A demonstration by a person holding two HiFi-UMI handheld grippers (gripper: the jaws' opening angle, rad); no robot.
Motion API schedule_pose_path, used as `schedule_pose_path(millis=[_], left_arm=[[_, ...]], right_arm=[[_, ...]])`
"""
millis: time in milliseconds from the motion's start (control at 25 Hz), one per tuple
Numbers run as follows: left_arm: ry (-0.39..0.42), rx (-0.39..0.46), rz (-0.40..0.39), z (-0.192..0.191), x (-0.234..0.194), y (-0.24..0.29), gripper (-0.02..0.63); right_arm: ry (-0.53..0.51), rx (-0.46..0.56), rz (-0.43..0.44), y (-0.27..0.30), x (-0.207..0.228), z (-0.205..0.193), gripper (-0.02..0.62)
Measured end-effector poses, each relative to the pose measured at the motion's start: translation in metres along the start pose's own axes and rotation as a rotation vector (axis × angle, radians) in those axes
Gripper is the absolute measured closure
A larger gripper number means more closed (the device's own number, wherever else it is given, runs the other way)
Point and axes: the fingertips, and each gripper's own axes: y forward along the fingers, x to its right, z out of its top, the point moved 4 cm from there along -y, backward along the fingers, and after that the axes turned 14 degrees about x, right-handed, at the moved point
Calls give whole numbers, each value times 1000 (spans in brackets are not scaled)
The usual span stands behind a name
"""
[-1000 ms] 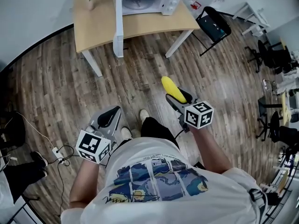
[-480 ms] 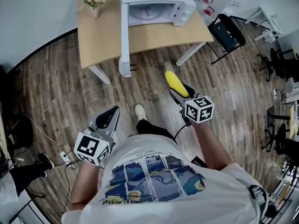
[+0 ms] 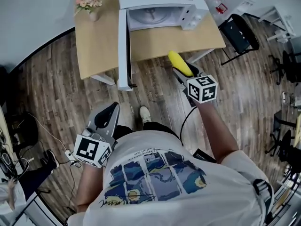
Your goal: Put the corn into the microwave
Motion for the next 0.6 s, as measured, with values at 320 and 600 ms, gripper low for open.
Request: schedule_pose_path(millis=[320, 600], left_arm=[[-4, 13, -53, 14, -34, 19, 597], [-25, 19, -84, 14, -60, 17, 597]], right_arm=[[5, 1, -56, 52, 17, 20, 344], [-22, -38, -88, 91, 24, 22, 344]])
